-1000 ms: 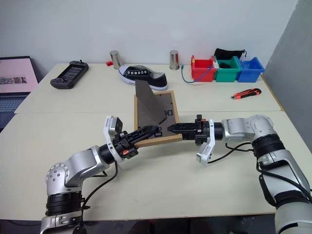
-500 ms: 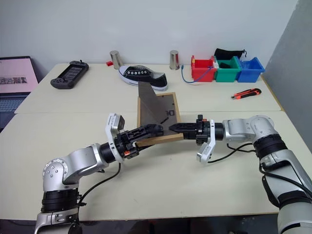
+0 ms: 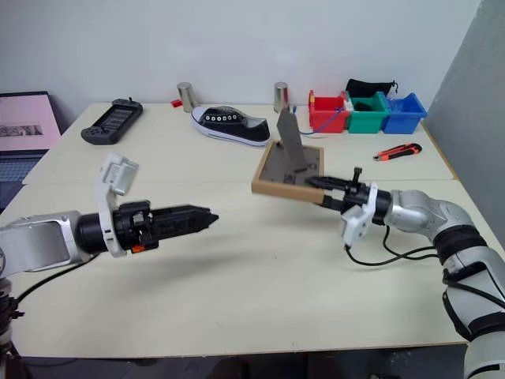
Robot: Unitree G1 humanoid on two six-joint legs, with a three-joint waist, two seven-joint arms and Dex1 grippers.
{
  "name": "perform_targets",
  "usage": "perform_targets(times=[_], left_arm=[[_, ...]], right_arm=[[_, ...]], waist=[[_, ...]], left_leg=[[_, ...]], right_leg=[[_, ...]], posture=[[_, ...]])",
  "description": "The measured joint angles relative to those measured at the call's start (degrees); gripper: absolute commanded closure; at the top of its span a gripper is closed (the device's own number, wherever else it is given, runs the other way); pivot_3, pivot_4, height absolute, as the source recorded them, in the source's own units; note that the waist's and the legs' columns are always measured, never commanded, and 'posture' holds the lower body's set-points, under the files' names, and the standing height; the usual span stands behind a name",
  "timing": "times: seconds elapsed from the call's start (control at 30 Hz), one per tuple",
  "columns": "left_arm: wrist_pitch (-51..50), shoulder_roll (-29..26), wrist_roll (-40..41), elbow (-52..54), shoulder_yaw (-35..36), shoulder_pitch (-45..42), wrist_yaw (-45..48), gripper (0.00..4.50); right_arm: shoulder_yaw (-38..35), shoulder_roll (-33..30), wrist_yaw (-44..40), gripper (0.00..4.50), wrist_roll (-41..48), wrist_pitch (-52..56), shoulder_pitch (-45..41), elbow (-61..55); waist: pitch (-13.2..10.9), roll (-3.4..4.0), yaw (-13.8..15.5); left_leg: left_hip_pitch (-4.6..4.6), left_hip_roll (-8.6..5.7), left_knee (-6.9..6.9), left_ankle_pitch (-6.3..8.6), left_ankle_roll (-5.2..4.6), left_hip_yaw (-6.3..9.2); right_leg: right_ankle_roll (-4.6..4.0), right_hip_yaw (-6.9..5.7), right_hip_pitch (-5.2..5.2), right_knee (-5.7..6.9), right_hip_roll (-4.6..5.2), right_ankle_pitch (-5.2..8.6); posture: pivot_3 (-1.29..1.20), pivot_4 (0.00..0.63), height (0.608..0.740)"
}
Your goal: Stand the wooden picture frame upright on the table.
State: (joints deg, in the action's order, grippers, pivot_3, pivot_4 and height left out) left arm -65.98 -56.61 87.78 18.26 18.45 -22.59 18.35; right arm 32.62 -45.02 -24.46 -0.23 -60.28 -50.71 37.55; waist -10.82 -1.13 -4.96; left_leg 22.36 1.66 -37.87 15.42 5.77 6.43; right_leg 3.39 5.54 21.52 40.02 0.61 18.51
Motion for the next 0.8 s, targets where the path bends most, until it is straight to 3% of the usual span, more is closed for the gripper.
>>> perform_targets(times=[0.17, 0.33, 0.47, 0.57, 0.8], left_arm=[[8.69, 0.54, -14.31, 3.05, -0.16, 2.87, 5.12, 0.03], [11.26, 0.97, -19.62, 4.07, -0.30, 5.05, 9.67, 0.03], [10.16, 1.21, -17.63, 3.66, 0.84, 5.74, 11.53, 0.03], [9.94, 1.18, -17.62, 4.53, 1.84, 9.37, 14.25, 0.03], [13.82, 3.15, -21.79, 5.71, 2.57, 11.04, 15.07, 0.03]], right_arm=[[-3.22, 0.46, -20.77, 3.16, 26.06, 32.18, 3.58, -15.60], [-9.27, 0.97, -25.72, 3.16, 41.25, 62.59, 4.16, -26.67], [-12.97, 2.01, -27.41, 3.16, 47.35, 78.03, 2.44, -27.83], [-15.10, 2.78, -33.31, 3.16, 48.54, 86.98, 0.17, -27.90], [-15.14, 8.38, -42.16, 3.16, 43.45, 91.52, -4.01, -18.70]], waist=[[-0.03, 0.06, 0.28], [-0.04, 0.06, 0.61], [-0.04, 0.07, 0.73], [-0.05, 0.07, 0.64], [-0.05, 0.08, 0.50]], left_leg=[[0.13, -0.11, 0.02, 0.08, -0.14, 0.02], [0.41, -0.16, -0.01, 0.08, -0.15, 0.04], [0.50, -0.17, -0.01, 0.09, -0.17, -0.01], [0.52, -0.12, 0.02, 0.14, -0.25, -0.06], [0.52, -0.11, -0.01, 0.14, -0.25, -0.12]], right_leg=[[0.00, -0.05, 0.10, -0.03, -0.01, 0.00], [0.00, -0.13, 0.37, -0.01, -0.14, 0.00], [0.00, -0.10, 0.52, 0.00, -0.17, 0.00], [0.00, -0.09, 0.61, -0.01, -0.21, 0.00], [0.01, -0.07, 0.63, 0.01, -0.25, 0.00]], posture=[[0.00, 0.150, 0.740], [0.00, 0.150, 0.740], [0.00, 0.150, 0.740], [0.00, 0.150, 0.740], [0.00, 0.150, 0.740]])
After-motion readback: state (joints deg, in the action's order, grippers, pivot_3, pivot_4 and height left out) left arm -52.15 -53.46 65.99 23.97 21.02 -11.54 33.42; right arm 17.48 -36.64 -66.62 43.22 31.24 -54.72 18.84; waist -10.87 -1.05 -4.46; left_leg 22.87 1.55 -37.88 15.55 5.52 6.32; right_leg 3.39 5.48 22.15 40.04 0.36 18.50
